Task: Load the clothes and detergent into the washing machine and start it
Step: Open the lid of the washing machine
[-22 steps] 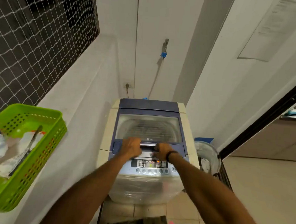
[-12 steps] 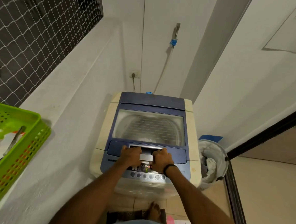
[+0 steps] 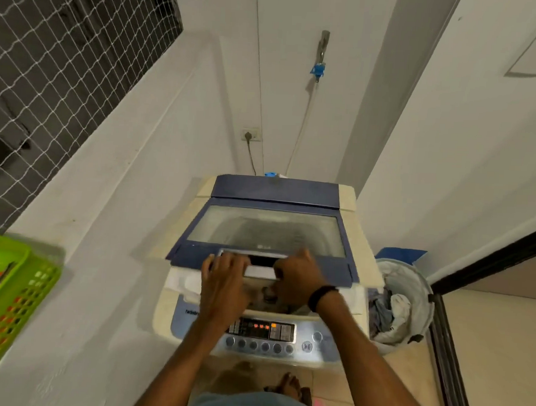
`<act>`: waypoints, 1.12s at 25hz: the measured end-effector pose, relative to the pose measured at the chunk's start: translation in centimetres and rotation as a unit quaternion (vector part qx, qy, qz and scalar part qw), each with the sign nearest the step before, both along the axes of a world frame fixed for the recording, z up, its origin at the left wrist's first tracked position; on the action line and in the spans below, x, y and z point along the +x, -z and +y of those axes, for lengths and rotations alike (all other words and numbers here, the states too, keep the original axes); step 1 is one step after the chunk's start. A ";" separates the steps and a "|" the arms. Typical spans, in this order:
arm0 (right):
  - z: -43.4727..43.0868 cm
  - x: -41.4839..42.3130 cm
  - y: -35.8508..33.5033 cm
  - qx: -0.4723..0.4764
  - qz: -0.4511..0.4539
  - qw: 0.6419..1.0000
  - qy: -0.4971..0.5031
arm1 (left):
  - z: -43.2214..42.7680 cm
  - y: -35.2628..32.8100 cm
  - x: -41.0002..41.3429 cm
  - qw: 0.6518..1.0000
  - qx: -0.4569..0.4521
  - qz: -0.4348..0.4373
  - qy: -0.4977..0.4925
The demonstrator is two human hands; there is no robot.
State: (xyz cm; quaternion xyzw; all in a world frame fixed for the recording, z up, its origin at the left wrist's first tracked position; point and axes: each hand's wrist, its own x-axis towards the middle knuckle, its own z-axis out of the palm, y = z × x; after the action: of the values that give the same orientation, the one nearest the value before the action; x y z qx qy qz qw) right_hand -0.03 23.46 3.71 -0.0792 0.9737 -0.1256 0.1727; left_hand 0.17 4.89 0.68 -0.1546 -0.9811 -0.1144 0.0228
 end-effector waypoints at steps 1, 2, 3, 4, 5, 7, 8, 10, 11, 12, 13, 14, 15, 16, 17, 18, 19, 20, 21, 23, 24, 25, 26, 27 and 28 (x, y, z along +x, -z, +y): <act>0.6 -1.3 -2.2 -0.011 0.018 1.000 -0.002 | 0.7 -1.0 -0.5 0.997 0.036 0.059 -0.029; 1.2 -2.8 -4.1 -0.024 0.042 0.999 0.002 | 1.3 -2.1 -1.5 0.991 0.067 0.106 -0.054; 1.7 -4.3 -5.8 -0.031 0.069 0.997 0.011 | 1.8 -3.1 -2.7 0.983 0.093 0.144 -0.064; 2.1 -5.7 -7.1 -0.029 0.105 0.994 0.026 | 2.2 -4.1 -4.2 0.977 0.110 0.173 -0.060; 2.4 -7.1 -8.1 -0.022 0.156 0.986 0.050 | 2.3 -4.9 -6.2 0.973 0.113 0.197 -0.047; 2.4 -9.6 -8.7 0.001 0.281 0.951 0.126 | 2.7 -6.5 -10.9 0.969 0.087 0.233 -0.013; 2.3 -10.8 -8.6 0.014 0.328 0.928 0.174 | 3.1 -7.2 -13.4 0.968 0.078 0.239 -0.002; 2.6 -13.2 -8.1 0.031 0.373 0.896 0.237 | 4.2 -8.6 -18.0 0.971 0.077 0.224 0.006; 3.0 -14.5 -7.8 0.041 0.378 0.892 0.243 | 4.6 -9.1 -20.0 0.974 0.076 0.213 0.011; 3.5 -16.0 -7.6 0.049 0.376 0.894 0.240 | 4.9 -9.4 -22.0 0.976 0.071 0.204 0.021; 4.1 -17.5 -7.5 0.053 0.366 0.899 0.236 | 5.1 -9.5 -23.9 0.978 0.063 0.196 0.034; 4.8 -19.1 -7.6 0.054 0.352 0.905 0.232 | 5.4 -9.6 -25.7 0.980 0.056 0.185 0.048; 5.4 -20.6 -7.7 0.055 0.336 0.912 0.230 | 5.7 -9.8 -27.3 0.982 0.052 0.172 0.059; 5.8 -21.9 -7.7 0.055 0.321 0.917 0.230 | 6.0 -10.0 -28.8 0.984 0.055 0.158 0.066; 6.0 -23.2 -7.6 0.055 0.307 0.921 0.233 | 6.3 -10.1 -30.2 0.985 0.063 0.144 0.070; 6.2 -24.1 -7.5 0.055 0.298 0.923 0.236 | 6.6 -10.1 -31.1 0.986 0.071 0.135 0.073; 6.3 -24.7 -7.3 0.056 0.294 0.924 0.239 | 6.8 -10.0 -31.8 0.985 0.077 0.132 0.075; 6.5 -25.1 -7.1 0.056 0.295 0.922 0.243 | 6.9 -9.8 -32.2 0.985 0.082 0.135 0.076; 6.5 -25.3 -7.0 0.052 0.301 0.920 0.247 | 7.0 -9.6 -32.5 0.983 0.085 0.141 0.077; 6.4 -25.2 -6.7 0.049 0.314 0.913 0.255 | 7.0 -9.2 -32.4 0.981 0.096 0.153 0.077; 6.3 -25.0 -6.5 0.050 0.319 0.909 0.262 | 7.1 -9.1 -32.2 0.980 0.098 0.157 0.076; 6.1 -24.9 -6.4 0.051 0.321 0.906 0.271 | 7.1 -9.1 -32.0 0.979 0.099 0.160 0.074; 5.8 -24.7 -6.3 0.051 0.322 0.903 0.279 | 7.2 -9.1 -31.8 0.979 0.097 0.161 0.072; 5.4 -24.5 -6.2 0.050 0.321 0.901 0.286 | 7.1 -9.1 -31.5 0.979 0.095 0.164 0.071; 5.1 -24.2 -6.0 0.048 0.322 0.900 0.291 | 7.1 -9.0 -31.2 0.979 0.093 0.168 0.069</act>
State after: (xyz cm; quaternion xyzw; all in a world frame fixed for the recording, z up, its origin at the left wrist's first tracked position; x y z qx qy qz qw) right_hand -24.20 28.55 9.75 0.1805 0.9607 -0.0909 -0.1905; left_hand -31.07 11.98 9.72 -0.2361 -0.9353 -0.1788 0.1935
